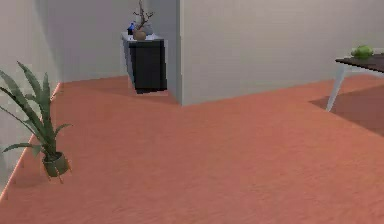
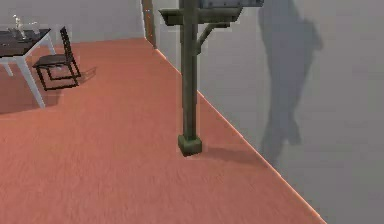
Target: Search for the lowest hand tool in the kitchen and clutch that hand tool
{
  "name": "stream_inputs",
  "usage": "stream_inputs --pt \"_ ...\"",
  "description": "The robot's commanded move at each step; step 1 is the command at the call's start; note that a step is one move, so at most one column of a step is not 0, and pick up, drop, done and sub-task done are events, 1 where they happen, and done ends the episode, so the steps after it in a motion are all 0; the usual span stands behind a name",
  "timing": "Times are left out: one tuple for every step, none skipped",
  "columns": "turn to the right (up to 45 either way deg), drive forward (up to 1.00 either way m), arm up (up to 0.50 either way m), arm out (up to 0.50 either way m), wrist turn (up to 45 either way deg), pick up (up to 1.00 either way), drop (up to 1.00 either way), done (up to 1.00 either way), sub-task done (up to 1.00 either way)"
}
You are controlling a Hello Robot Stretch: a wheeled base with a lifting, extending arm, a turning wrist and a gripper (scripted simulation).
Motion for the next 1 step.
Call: stream_inputs --pt "-15.0 0.00 0.00 0.00 0.0 0.00 0.00 0.00 0.00"
